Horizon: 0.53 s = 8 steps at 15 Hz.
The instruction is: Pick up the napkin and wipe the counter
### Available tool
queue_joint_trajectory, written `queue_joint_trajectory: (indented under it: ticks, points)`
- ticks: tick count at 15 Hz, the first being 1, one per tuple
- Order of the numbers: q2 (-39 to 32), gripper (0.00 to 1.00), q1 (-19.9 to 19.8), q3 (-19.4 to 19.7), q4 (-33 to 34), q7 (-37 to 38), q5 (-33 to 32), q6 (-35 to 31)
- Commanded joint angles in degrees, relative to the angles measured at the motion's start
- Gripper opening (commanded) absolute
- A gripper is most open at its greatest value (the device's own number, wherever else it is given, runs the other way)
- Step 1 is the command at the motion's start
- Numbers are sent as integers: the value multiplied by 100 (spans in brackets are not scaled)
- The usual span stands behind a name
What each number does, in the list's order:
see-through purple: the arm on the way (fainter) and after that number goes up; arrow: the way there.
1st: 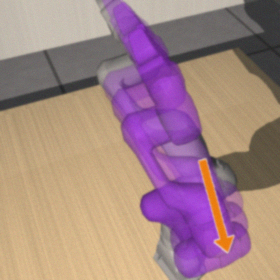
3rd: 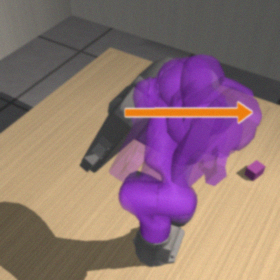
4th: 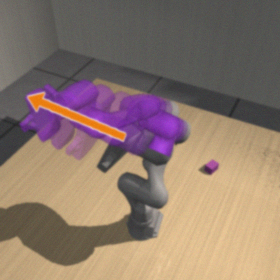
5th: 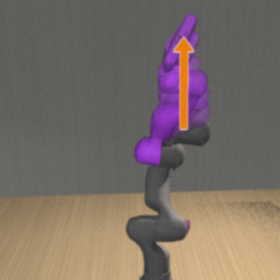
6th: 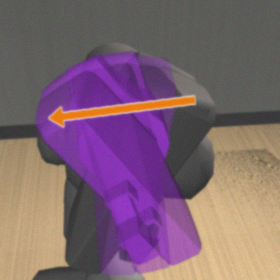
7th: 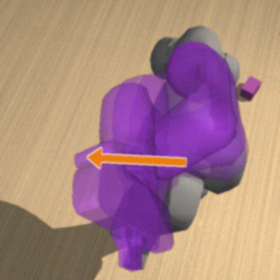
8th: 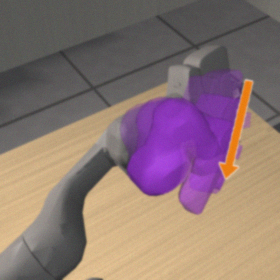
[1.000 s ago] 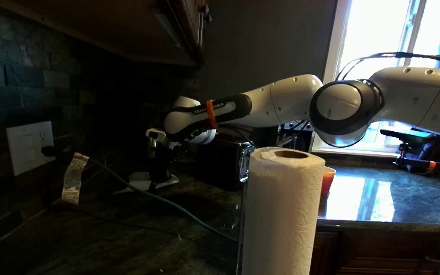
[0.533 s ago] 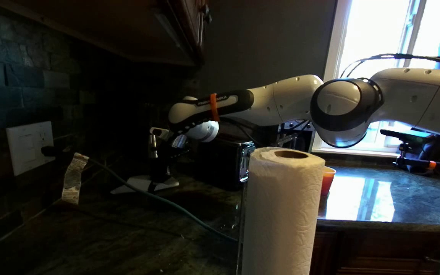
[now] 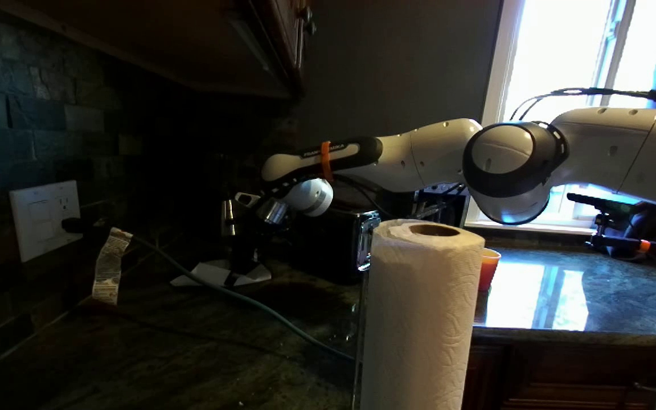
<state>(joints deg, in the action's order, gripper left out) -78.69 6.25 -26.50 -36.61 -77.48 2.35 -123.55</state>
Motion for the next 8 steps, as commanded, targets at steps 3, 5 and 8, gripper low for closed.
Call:
queue_joint_trajectory:
  ticks: [3,5,8]
  points:
    - [-273,0,-136,-326,214,164,455,605]
    - [-260,0,-144,-265,194,471,514,846]
    - [-201,0,-143,-117,147,952,448,1176]
